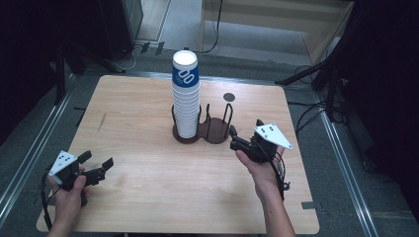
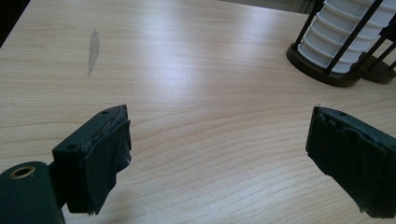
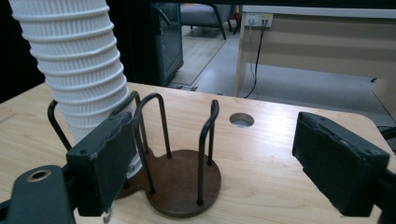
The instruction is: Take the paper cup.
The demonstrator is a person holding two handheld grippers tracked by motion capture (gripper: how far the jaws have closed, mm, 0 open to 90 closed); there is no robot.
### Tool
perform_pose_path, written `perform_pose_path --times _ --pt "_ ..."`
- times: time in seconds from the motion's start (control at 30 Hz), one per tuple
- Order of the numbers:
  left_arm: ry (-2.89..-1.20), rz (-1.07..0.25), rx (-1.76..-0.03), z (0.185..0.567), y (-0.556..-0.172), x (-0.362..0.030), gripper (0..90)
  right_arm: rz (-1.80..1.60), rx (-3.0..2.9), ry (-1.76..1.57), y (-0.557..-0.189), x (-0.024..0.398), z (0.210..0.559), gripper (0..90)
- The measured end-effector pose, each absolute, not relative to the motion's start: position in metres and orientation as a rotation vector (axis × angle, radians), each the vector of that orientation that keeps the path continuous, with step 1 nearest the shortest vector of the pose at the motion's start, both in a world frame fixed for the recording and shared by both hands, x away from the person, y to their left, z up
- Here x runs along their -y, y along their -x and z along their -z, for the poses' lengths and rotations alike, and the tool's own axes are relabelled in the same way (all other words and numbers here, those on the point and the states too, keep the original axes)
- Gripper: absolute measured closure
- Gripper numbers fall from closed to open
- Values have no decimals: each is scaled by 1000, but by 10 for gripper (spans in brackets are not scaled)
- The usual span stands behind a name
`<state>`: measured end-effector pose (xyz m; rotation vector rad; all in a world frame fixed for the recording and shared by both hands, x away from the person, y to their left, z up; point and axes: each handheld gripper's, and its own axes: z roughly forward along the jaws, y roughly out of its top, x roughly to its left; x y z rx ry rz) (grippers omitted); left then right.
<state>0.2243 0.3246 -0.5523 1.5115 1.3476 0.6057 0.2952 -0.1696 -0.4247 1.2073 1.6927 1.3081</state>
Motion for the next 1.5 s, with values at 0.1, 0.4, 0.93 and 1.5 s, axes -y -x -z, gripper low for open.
perform_pose_path --times 0.1,0.4,0.93,1.5 --pt "-1511 -608 -1346 552 -224 -325 73 -1326 -1694 -1199 -298 162 421 134" --pt "-1508 -606 -1345 552 -225 -325 73 -1373 -1721 -1176 -307 140 414 128" --pt "-1513 -606 -1341 552 -224 -325 73 -1419 -1760 -1141 -319 103 402 23" --pt "-1513 -604 -1340 552 -224 -325 74 -1468 -1782 -1097 -333 66 390 12"
